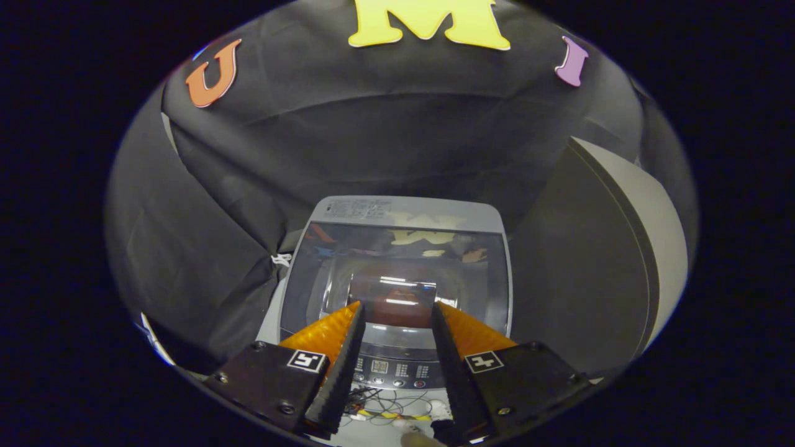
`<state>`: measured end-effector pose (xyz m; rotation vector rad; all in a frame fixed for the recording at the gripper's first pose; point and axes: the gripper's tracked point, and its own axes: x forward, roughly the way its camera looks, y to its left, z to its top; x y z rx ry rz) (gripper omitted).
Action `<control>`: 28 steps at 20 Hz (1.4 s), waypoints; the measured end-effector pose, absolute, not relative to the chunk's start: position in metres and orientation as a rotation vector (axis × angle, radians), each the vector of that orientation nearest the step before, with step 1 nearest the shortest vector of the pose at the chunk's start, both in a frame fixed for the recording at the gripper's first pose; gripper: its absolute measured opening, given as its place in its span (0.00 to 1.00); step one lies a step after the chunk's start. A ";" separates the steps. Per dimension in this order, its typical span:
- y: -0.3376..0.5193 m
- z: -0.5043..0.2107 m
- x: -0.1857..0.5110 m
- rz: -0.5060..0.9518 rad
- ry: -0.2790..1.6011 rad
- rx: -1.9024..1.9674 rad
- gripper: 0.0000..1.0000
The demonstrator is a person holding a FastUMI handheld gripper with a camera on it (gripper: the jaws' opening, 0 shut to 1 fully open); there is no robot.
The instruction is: Put the clothes into the washing machine and then close the washing machine lid.
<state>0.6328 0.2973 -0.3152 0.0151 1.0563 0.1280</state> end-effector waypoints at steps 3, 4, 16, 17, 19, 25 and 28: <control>0.291 -0.291 0.638 0.131 1.031 -0.007 0.67; 0.290 -0.284 0.644 0.133 1.024 -0.010 0.67; 0.233 -0.128 0.618 0.157 0.779 0.032 0.68; 0.227 -0.110 0.607 0.160 0.743 0.039 0.67; 0.213 -0.071 0.586 0.152 0.668 0.043 0.68; 0.153 0.036 0.516 0.086 0.450 0.054 0.68; 0.115 0.084 0.481 0.032 0.367 0.047 0.85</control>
